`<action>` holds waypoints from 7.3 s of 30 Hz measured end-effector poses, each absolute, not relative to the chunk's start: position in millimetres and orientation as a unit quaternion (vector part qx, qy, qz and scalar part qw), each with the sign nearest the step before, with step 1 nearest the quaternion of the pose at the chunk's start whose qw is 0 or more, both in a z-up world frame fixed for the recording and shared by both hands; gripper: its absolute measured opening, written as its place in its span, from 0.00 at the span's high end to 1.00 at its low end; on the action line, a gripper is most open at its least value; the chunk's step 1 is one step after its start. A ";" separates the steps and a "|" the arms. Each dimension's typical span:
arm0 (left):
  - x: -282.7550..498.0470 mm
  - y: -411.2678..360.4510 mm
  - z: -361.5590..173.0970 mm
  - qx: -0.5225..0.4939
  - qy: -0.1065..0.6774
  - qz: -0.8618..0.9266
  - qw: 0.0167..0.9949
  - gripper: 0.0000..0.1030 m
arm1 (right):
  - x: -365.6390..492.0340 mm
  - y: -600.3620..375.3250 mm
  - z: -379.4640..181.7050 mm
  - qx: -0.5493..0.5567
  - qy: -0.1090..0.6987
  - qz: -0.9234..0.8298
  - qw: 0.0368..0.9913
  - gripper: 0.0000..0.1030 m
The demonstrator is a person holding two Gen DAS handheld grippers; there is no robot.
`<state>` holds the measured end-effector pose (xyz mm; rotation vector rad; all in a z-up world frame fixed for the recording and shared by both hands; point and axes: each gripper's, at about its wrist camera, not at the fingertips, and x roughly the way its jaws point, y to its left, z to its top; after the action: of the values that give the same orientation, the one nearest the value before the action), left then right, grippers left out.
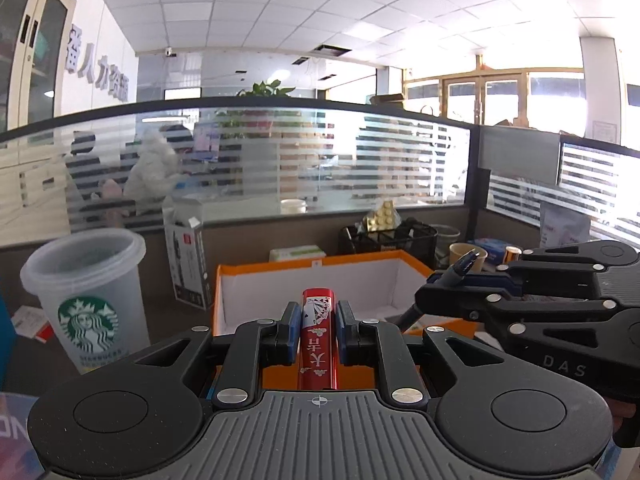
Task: Organize rigid objects
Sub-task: 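Lift both markers and carry them over the orange box, then open the right gripper then the left gripper to drop the markers into the box, then move both open grippers back toward the tape roll and markers, then grasp the blue-capped black marker with the right gripper while the left gripper grasps the tape roll, then carry the tape roll and black marker up over the orange box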
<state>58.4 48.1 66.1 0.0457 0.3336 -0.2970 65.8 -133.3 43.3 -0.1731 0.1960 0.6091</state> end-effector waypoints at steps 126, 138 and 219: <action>72.1 127.9 -42.7 -0.021 0.306 -0.055 0.950 0.00 | 84.5 -107.1 -81.3 -0.157 0.301 0.411 0.846 0.78; 65.4 70.6 -45.8 0.035 0.309 -0.093 0.946 0.00 | 74.9 -104.2 -86.9 -0.163 0.279 0.359 0.876 0.86; 88.1 32.0 36.1 0.039 0.202 -0.125 0.971 0.48 | 84.1 -161.1 -0.2 -0.112 0.159 0.285 0.939 0.89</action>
<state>88.1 32.0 36.1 0.0795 0.4081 -0.2518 84.1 -161.1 -0.2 -0.2282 0.3245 0.5822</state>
